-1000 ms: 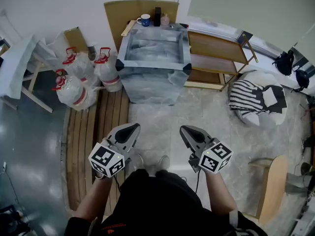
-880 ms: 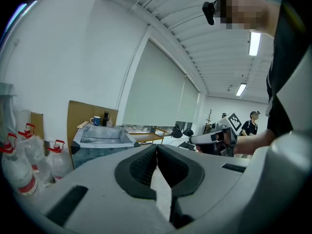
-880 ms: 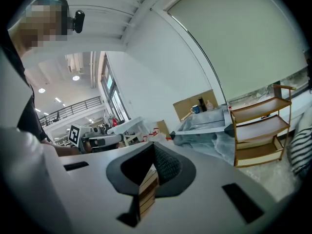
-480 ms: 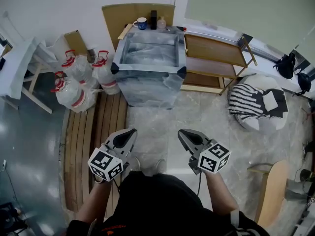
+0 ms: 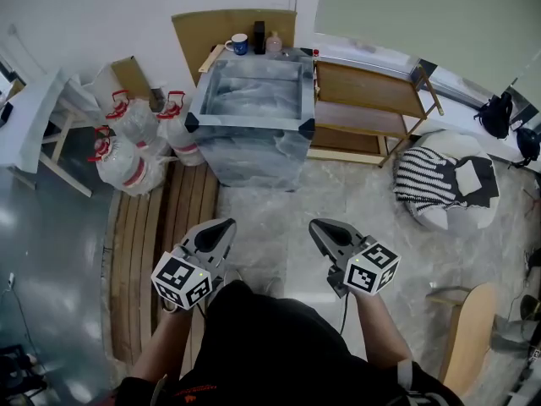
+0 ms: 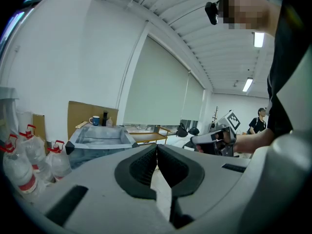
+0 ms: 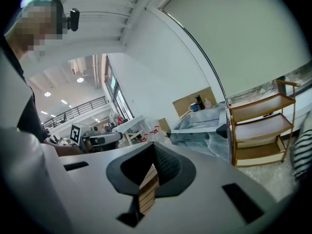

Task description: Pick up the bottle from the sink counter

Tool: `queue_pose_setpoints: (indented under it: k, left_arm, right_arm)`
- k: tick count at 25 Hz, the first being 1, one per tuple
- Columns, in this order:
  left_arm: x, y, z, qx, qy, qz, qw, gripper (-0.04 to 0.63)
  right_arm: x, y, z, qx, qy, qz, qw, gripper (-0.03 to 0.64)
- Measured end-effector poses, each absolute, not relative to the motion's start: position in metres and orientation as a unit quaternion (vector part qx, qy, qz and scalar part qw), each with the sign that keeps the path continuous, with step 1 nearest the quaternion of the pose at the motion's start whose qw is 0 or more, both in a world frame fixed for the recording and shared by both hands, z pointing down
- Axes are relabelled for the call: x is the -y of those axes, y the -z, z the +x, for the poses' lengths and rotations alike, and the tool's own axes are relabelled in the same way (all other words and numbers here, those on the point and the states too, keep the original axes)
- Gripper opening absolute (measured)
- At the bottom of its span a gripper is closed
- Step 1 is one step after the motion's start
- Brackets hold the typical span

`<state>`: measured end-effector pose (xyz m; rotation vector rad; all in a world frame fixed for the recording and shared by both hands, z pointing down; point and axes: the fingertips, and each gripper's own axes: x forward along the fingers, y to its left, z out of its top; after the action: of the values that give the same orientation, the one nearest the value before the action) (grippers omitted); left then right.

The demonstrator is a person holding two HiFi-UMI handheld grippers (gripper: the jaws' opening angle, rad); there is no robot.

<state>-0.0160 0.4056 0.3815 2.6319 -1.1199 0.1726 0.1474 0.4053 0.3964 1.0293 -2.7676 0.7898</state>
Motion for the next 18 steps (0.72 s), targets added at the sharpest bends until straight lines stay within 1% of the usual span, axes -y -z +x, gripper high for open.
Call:
queue_pose_setpoints:
  k: [12,18]
  left_arm:
    - [-0.352,-0.391,0.004,0.374,-0.057,0.915,0.143,0.020]
    - [-0.311,-0.399,0.003,0.360,-0.052,0.920,0.148,0.020]
  right_arm:
    - [-0.359,-0.406,0.157,0.902,-0.265,0.338,0.042,0.003]
    - [-0.323,-0.414,0.153,0.896,-0.270,0.350,0.049,0.003]
